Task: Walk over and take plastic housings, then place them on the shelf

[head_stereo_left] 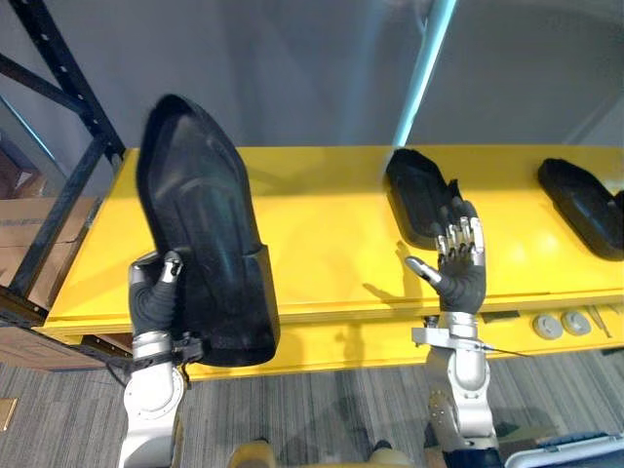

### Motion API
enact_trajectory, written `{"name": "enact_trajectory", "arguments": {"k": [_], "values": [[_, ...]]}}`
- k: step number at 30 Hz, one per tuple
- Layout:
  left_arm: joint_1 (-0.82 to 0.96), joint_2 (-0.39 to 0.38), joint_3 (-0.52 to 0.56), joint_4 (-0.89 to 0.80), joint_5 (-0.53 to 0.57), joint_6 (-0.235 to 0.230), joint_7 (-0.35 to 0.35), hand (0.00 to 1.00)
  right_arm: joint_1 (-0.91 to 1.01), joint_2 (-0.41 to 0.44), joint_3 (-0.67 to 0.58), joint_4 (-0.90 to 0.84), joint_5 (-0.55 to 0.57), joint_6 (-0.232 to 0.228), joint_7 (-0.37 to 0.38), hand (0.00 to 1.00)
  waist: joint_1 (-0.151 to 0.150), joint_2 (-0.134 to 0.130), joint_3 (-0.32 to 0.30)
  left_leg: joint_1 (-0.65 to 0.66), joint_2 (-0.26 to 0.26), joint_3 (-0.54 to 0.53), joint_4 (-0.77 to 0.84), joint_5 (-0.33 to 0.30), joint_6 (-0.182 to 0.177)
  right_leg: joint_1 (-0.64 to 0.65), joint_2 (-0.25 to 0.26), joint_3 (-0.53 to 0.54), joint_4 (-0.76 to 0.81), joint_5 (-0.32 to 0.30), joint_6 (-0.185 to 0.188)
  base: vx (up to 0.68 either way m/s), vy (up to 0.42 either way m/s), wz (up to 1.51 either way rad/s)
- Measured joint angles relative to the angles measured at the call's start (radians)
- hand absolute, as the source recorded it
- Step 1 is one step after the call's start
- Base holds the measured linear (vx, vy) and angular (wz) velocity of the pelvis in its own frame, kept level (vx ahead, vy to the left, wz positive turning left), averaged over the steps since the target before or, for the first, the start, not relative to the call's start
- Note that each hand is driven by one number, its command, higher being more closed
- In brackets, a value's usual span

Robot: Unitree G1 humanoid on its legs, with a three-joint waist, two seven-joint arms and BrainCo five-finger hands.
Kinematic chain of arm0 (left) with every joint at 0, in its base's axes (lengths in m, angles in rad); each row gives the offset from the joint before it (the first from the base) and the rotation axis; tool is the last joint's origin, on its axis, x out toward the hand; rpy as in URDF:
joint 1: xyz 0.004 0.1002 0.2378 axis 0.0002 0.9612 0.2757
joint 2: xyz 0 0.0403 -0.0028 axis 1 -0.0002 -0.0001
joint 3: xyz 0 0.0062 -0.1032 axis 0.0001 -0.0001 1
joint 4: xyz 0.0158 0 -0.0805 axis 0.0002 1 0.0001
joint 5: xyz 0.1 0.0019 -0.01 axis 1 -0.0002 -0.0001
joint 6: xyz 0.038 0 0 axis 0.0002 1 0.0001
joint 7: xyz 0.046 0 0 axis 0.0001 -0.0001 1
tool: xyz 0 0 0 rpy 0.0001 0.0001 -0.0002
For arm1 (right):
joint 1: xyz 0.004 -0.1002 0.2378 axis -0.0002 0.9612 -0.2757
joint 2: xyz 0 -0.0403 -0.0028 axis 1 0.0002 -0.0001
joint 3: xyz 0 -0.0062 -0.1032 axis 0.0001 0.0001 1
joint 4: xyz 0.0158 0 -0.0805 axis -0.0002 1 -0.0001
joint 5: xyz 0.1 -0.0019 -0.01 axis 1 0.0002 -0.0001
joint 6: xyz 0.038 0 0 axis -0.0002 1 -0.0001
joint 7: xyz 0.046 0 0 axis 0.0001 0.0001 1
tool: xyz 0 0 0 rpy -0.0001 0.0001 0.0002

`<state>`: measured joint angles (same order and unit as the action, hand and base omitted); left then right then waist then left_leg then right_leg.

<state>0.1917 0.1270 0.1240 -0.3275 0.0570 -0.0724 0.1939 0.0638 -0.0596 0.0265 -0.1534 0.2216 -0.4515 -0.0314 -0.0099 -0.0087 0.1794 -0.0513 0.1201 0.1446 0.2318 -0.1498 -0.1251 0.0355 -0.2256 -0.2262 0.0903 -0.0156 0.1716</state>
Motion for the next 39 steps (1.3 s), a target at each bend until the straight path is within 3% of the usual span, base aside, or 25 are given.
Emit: {"name": "enact_trajectory", "arguments": {"k": [3,8,11,14,19,23,26,29,39], "values": [[-0.021,-0.018,-0.004,0.002,0.001,0.041,-0.005,1.0,-0.019,-0.05,-0.007,-0.048,0.002,0.0,0.038,0.0,-0.004,0.024,-0.009,0.031,0.011,0.002,-0.065,0.036,-0.012,0.0,0.016,-0.001,0.0,-0.004,-0.007,0.03,-0.079,-0.01],[-0.173,-0.011,-0.01,0.116,-0.024,0.137,0.03,1.0,-0.082,-0.067,0.008,-0.082,0.042,0.032,0.102,0.0,-0.009,0.026,-0.01,0.052,0.009,0.012,-0.122,0.071,-0.012,-0.012,0.018,0.006,0.001,-0.004,-0.011,-0.03,-0.03,-0.03],[-0.286,0.036,0.002,0.243,-0.052,0.201,0.083,1.0,-0.092,-0.067,0.045,-0.082,0.045,0.069,0.139,0.0,-0.012,0.031,-0.003,0.05,0.007,0.031,-0.139,0.083,-0.011,-0.043,0.018,0.03,0.015,-0.004,-0.011,-0.03,-0.002,-0.16],[-0.427,0.103,0.055,0.426,-0.07,0.25,0.118,1.0,-0.127,-0.077,0.076,-0.082,0.046,0.09,0.165,0.0,-0.044,0.05,0.021,0.049,0.002,0.04,-0.159,0.099,-0.008,-0.072,0.014,0.043,0.03,-0.004,-0.011,-0.02,-0.003,-0.12],[-0.637,0.211,0.068,0.669,-0.14,0.296,0.152,1.0,-0.185,-0.128,0.115,-0.084,0.146,0.115,0.227,0.0,-0.07,0.085,0.085,0.05,0.0,0.066,-0.171,0.11,-0.002,-0.112,0.014,0.078,0.057,-0.004,-0.012,-0.01,0.001,-0.17],[-0.767,0.273,0.064,0.82,-0.167,0.301,0.154,1.0,-0.212,-0.164,0.207,-0.118,0.176,0.136,0.291,0.0,-0.096,0.108,0.124,0.029,-0.005,0.077,-0.172,0.12,0.013,-0.156,0.009,0.097,0.086,-0.009,-0.017,-0.01,-0.001,-0.09],[-0.838,0.304,0.044,0.866,-0.167,0.31,0.153,1.0,-0.241,-0.167,0.288,-0.127,0.176,0.145,0.304,0.0,-0.114,0.108,0.165,0.032,-0.011,0.065,-0.172,0.133,0.022,-0.172,0.001,0.098,0.133,-0.036,-0.023,-0.03,-0.026,0.04],[-0.889,0.34,0.015,0.866,-0.166,0.32,0.148,1.0,-0.244,-0.167,0.351,-0.158,0.175,0.152,0.304,0.0,-0.113,0.111,0.193,0.024,-0.011,0.063,-0.175,0.137,0.016,-0.214,-0.002,0.112,0.202,-0.069,-0.029,-0.04,-0.036,0.01],[-0.936,0.354,-0.031,0.868,-0.168,0.457,0.089,1.0,-0.233,-0.167,0.455,-0.218,0.175,0.186,0.286,0.0,-0.113,0.12,0.2,0.017,-0.009,0.086,-0.188,0.153,0.004,-0.304,-0.007,0.143,0.343,-0.133,-0.045,-0.02,-0.038,-0.03]]}}
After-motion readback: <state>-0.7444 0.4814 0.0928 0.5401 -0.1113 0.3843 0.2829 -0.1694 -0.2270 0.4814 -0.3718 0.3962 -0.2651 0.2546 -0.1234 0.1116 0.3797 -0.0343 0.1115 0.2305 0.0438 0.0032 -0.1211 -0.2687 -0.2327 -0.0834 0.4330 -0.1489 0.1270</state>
